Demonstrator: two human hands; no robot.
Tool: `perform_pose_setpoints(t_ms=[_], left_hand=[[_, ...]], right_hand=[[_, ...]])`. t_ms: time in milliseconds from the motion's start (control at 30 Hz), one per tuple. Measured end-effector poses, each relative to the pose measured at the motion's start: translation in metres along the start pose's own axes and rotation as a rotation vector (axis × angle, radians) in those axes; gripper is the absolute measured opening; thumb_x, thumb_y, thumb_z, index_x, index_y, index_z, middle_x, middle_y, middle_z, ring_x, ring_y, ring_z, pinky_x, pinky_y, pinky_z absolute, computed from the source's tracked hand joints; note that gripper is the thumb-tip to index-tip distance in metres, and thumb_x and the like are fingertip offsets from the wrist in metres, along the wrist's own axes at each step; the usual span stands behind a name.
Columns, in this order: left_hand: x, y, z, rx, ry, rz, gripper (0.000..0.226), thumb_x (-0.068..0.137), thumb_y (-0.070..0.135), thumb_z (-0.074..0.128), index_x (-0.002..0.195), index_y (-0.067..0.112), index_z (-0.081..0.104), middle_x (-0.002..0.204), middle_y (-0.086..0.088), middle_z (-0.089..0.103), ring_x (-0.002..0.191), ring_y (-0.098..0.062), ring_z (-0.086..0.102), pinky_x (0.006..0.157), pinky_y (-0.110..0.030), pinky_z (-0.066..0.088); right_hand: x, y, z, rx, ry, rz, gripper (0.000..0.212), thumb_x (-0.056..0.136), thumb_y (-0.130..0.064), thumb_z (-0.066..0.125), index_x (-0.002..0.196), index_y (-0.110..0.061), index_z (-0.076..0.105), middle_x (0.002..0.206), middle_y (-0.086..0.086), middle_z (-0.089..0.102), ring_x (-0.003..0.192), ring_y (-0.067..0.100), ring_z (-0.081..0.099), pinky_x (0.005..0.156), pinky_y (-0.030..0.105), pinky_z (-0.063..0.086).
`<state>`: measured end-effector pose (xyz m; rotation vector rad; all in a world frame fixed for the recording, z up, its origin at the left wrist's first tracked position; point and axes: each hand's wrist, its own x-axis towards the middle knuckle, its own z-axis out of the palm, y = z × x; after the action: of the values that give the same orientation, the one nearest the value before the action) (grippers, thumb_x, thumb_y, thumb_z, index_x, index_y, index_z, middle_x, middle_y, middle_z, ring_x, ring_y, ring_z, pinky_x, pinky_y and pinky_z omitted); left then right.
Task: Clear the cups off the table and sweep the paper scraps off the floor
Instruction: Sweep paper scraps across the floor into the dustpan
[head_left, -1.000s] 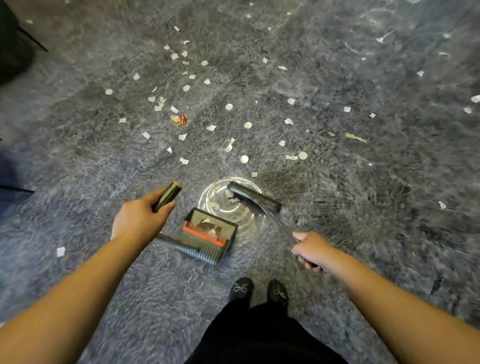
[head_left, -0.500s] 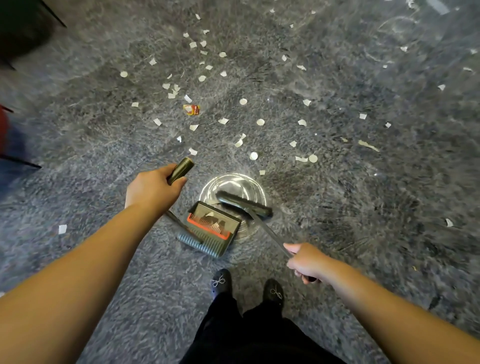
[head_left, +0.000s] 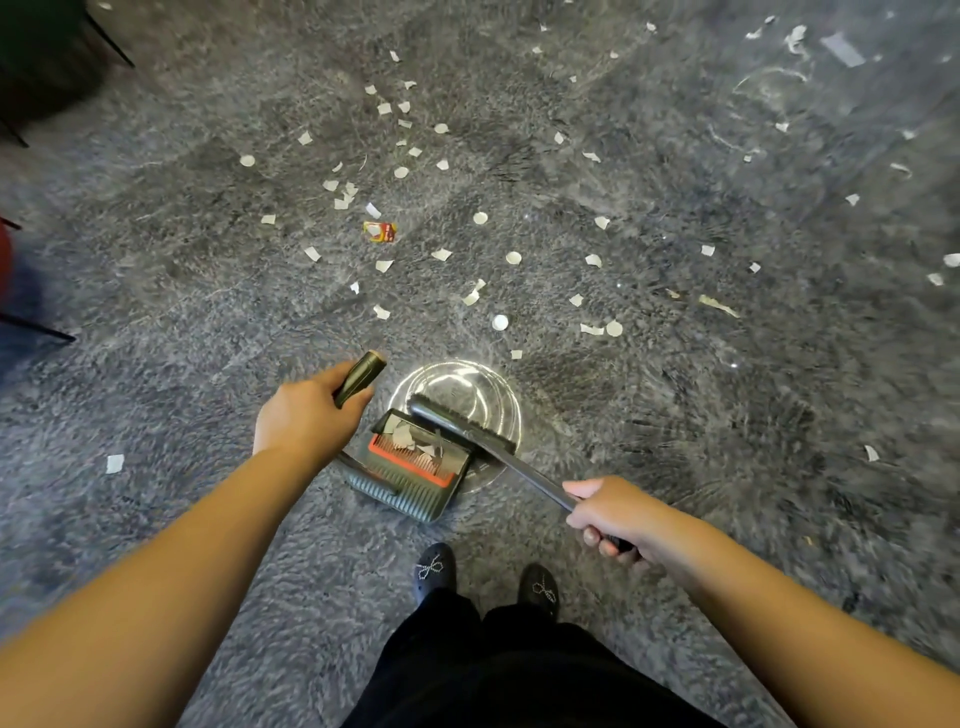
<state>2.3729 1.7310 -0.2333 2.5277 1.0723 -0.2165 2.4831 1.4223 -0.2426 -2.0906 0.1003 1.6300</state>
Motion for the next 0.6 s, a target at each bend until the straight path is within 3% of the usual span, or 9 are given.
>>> perform_pose_setpoints(t_ms=[200,600], left_hand=[[-0.011,-0.013,0.005,-0.014,-0.006,-0.015,0.042,0.092,0.052,0.051,0.132,0.04,0.05,0.081,-0.002,0.064,0.075,-0.027,0.061,0.06,-0.031,0.049],[-0.008,-0.006,0.001,-0.041,0.013,-0.017,0.041,0.092,0.051,0.052,0.131,0.037,0.053,0.079,-0.002,0.061,0.076,-0.028,0.06,0.063,-0.032,0.049]], right_hand=[[0.027,-0.012,0.004,-0.024,0.048,0.014,0.065,0.094,-0.007,0.044,0.152,-0.026,0.023,0.06,0.003,0.05,0.04,0.012,0.038,0.041,0.021,0.021],[0.007,-0.008,0.021,-0.042,-0.068,0.058,0.067,0.09,-0.008,0.045,0.151,-0.029,0.025,0.062,0.001,0.05,0.041,0.01,0.038,0.041,0.018,0.021]])
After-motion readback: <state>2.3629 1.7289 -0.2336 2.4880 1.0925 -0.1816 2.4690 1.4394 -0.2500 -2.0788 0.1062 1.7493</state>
